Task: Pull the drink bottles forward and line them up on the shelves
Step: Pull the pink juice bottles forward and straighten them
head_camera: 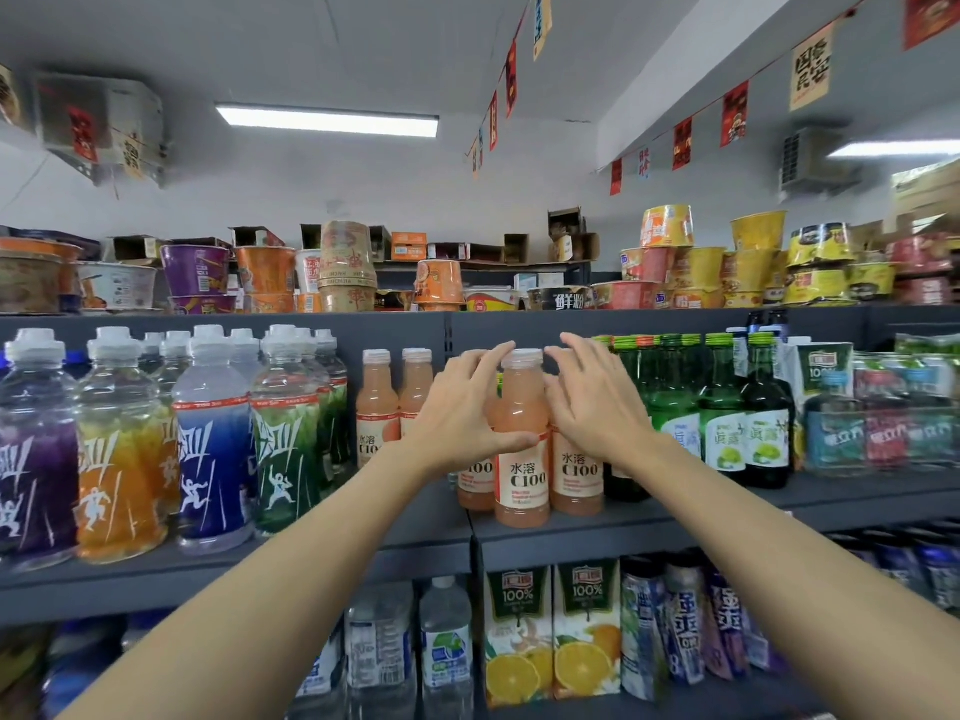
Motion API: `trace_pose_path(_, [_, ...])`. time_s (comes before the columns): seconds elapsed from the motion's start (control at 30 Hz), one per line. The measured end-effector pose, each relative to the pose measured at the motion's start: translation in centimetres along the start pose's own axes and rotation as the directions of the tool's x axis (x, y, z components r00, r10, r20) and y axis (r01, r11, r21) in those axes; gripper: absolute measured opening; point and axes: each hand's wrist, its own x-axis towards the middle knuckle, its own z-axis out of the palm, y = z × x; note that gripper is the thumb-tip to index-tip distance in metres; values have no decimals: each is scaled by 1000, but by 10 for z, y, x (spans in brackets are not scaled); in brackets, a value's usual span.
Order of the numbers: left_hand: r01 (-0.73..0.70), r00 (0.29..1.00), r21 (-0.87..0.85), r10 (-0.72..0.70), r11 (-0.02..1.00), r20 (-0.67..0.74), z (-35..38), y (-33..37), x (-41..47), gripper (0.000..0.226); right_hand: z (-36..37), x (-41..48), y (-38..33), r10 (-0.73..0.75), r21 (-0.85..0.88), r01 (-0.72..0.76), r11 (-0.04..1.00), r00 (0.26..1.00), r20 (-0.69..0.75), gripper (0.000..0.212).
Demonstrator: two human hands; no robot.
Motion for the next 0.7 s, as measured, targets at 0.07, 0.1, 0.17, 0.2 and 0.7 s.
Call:
trace_pose_path(0.07, [12, 1000, 47, -11, 999, -20, 1, 3, 2, 107, 0, 1, 3, 46, 57, -47, 997, 999, 11, 50])
trace_pose_path(0.1, [21, 1000, 59, -20, 998, -22, 2, 5, 3, 107, -1, 2, 4, 85, 89, -87, 992, 996, 25, 52])
trace_pose_path(0.17, [48, 999, 20, -48, 999, 6, 4, 10, 4, 107, -1, 4, 5, 154, 131, -163, 978, 986, 70, 54])
trace_pose_path(0.2, [72, 997, -31, -71, 997, 33, 5, 13, 4, 108, -1, 5, 5, 172, 148, -184, 972, 981, 90, 52])
trace_pose_path(0.7, [142, 990, -93, -141, 986, 17, -11, 11, -13, 114, -17, 2, -27, 188, 327, -210, 921, 977, 98, 48])
